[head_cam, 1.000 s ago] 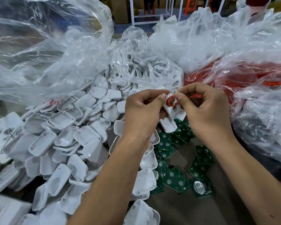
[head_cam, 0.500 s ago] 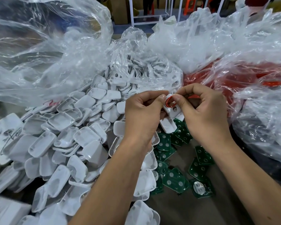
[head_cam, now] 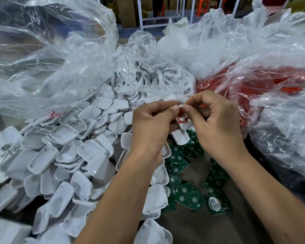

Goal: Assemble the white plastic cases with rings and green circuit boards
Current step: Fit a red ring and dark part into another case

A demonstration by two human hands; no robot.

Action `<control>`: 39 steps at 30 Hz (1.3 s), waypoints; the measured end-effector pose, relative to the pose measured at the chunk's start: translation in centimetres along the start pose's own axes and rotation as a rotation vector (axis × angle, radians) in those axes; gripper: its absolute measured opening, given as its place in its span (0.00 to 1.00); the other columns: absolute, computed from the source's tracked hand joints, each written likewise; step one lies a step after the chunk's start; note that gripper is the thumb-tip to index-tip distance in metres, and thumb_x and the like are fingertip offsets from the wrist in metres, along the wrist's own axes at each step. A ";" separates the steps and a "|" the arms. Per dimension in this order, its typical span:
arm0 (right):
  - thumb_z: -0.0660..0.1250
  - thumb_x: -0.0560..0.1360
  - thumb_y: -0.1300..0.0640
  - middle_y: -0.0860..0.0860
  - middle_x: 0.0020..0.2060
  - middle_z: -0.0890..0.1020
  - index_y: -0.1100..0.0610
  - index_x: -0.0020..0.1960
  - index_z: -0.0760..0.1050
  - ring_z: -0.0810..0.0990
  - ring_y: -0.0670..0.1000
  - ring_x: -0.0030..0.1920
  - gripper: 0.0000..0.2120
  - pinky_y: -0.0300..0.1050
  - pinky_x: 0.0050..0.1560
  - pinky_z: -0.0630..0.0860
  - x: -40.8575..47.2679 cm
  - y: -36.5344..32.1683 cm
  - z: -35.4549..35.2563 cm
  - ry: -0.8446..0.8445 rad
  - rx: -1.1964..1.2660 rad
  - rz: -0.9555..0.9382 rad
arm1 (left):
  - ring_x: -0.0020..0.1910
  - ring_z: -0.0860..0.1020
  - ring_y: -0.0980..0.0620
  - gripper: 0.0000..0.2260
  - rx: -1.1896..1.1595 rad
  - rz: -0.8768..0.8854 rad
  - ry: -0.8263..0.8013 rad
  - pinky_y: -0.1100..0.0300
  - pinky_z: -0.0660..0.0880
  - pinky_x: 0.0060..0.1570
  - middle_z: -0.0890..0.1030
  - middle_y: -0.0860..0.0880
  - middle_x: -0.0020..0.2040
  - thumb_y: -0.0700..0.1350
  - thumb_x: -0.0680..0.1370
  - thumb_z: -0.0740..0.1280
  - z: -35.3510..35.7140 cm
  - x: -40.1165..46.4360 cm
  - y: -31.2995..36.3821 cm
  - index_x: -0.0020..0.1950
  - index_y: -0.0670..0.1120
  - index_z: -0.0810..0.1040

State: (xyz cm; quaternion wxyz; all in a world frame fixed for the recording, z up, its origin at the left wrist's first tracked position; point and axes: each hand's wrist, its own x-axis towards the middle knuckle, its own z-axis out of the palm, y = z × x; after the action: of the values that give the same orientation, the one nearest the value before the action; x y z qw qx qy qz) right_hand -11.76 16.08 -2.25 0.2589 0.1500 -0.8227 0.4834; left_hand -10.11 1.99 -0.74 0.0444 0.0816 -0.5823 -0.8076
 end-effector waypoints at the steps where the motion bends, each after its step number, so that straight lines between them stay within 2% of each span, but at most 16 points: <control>1: 0.75 0.78 0.61 0.49 0.42 0.85 0.57 0.48 0.83 0.85 0.45 0.41 0.02 0.47 0.43 0.83 0.0 0.1 0.0 -0.002 0.001 0.005 | 0.40 0.86 0.47 0.04 0.000 -0.006 0.002 0.57 0.84 0.42 0.87 0.39 0.43 0.33 0.78 0.72 0.1 0.0 -0.1 0.50 0.37 0.86; 6: 0.75 0.78 0.60 0.50 0.41 0.84 0.57 0.47 0.83 0.85 0.49 0.40 0.02 0.52 0.41 0.82 0.1 0.1 -0.1 -0.010 -0.036 -0.027 | 0.43 0.86 0.47 0.05 -0.064 -0.061 -0.014 0.58 0.84 0.44 0.87 0.39 0.45 0.33 0.76 0.74 -0.2 0.1 0.0 0.49 0.39 0.86; 9: 0.74 0.79 0.60 0.49 0.43 0.84 0.57 0.50 0.85 0.85 0.48 0.41 0.01 0.51 0.42 0.82 0.2 0.2 -0.3 -0.027 -0.032 -0.043 | 0.43 0.86 0.45 0.08 -0.040 -0.051 0.007 0.56 0.84 0.46 0.87 0.38 0.46 0.31 0.74 0.75 -0.2 0.3 -0.1 0.51 0.39 0.86; 11: 0.74 0.79 0.57 0.47 0.46 0.84 0.56 0.53 0.86 0.84 0.43 0.43 0.05 0.46 0.46 0.82 0.2 0.1 -0.3 -0.084 -0.058 -0.058 | 0.44 0.87 0.43 0.08 -0.040 -0.035 0.056 0.55 0.85 0.46 0.87 0.39 0.45 0.31 0.74 0.75 -0.3 0.4 -0.1 0.51 0.39 0.85; 12: 0.75 0.78 0.55 0.46 0.47 0.83 0.55 0.56 0.86 0.82 0.40 0.43 0.08 0.40 0.46 0.80 0.2 0.1 -0.3 -0.122 -0.076 -0.065 | 0.45 0.87 0.43 0.09 -0.045 -0.030 0.081 0.55 0.85 0.46 0.87 0.39 0.45 0.31 0.74 0.75 -0.4 0.4 -0.1 0.51 0.40 0.85; 14: 0.78 0.75 0.54 0.44 0.47 0.81 0.54 0.59 0.85 0.79 0.35 0.39 0.13 0.28 0.42 0.72 0.1 0.1 -0.3 -0.175 -0.103 -0.082 | 0.45 0.87 0.43 0.09 -0.049 -0.018 0.110 0.56 0.85 0.44 0.87 0.41 0.43 0.30 0.74 0.75 -0.4 0.5 -0.1 0.51 0.41 0.85; 17: 0.82 0.71 0.56 0.45 0.47 0.81 0.54 0.59 0.85 0.77 0.32 0.38 0.17 0.24 0.40 0.68 0.1 0.3 -0.4 -0.174 -0.120 -0.087 | 0.42 0.87 0.46 0.10 -0.050 -0.003 0.111 0.57 0.84 0.43 0.87 0.43 0.41 0.30 0.74 0.75 -0.4 0.4 -0.2 0.51 0.42 0.86; 23: 0.83 0.69 0.59 0.44 0.45 0.83 0.54 0.54 0.86 0.76 0.34 0.34 0.15 0.25 0.35 0.68 0.3 0.2 -0.5 -0.144 -0.070 -0.047 | 0.41 0.86 0.46 0.07 -0.066 -0.010 0.117 0.56 0.84 0.45 0.87 0.42 0.42 0.31 0.76 0.73 0.1 0.4 -0.4 0.51 0.40 0.86; 25: 0.83 0.69 0.55 0.38 0.38 0.81 0.51 0.52 0.85 0.74 0.38 0.28 0.13 0.26 0.31 0.66 0.3 0.4 -0.6 -0.141 0.018 0.026 | 0.41 0.86 0.46 0.06 -0.107 -0.039 0.125 0.57 0.83 0.43 0.87 0.40 0.44 0.31 0.79 0.70 0.1 0.4 -0.2 0.50 0.39 0.86; 27: 0.83 0.69 0.52 0.35 0.31 0.78 0.51 0.50 0.84 0.70 0.42 0.25 0.13 0.26 0.29 0.64 0.4 0.7 -0.5 -0.108 0.100 0.086 | 0.45 0.87 0.43 0.07 -0.116 -0.045 0.126 0.55 0.84 0.44 0.87 0.39 0.47 0.31 0.80 0.68 0.1 0.5 -0.2 0.50 0.39 0.85; 29: 0.83 0.69 0.51 0.38 0.30 0.77 0.51 0.50 0.84 0.71 0.42 0.25 0.14 0.27 0.30 0.64 0.3 0.7 -0.4 -0.076 0.105 0.089 | 0.48 0.87 0.40 0.07 -0.100 -0.029 0.113 0.54 0.85 0.47 0.87 0.37 0.48 0.31 0.80 0.67 0.2 0.3 -0.4 0.50 0.39 0.85; 33: 0.84 0.68 0.53 0.40 0.33 0.78 0.51 0.50 0.84 0.76 0.40 0.30 0.14 0.28 0.32 0.67 0.2 0.6 -0.2 -0.057 0.093 0.072 | 0.43 0.87 0.46 0.08 -0.064 0.009 0.100 0.52 0.85 0.49 0.87 0.41 0.43 0.31 0.80 0.68 0.7 0.1 -0.5 0.49 0.40 0.85; 36: 0.84 0.67 0.53 0.37 0.30 0.78 0.50 0.49 0.83 0.75 0.39 0.29 0.14 0.27 0.31 0.66 0.2 0.8 -0.2 -0.041 0.118 0.082 | 0.41 0.86 0.48 0.09 -0.086 0.004 0.094 0.53 0.84 0.50 0.87 0.43 0.41 0.31 0.80 0.67 0.9 -0.1 -0.6 0.48 0.41 0.85; 39: 0.84 0.67 0.53 0.34 0.27 0.76 0.51 0.47 0.83 0.74 0.40 0.26 0.14 0.26 0.27 0.64 0.2 0.8 -0.2 -0.039 0.139 0.092 | 0.43 0.85 0.47 0.09 -0.123 -0.006 0.097 0.53 0.84 0.51 0.86 0.40 0.45 0.30 0.80 0.67 0.9 -0.2 -0.6 0.49 0.40 0.85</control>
State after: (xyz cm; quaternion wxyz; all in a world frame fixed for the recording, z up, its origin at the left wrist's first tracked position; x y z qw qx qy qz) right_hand -12.29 16.62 -2.59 0.2092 0.1389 -0.7979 0.5480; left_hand -10.07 3.09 -0.98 0.0751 0.1198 -0.5287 -0.8370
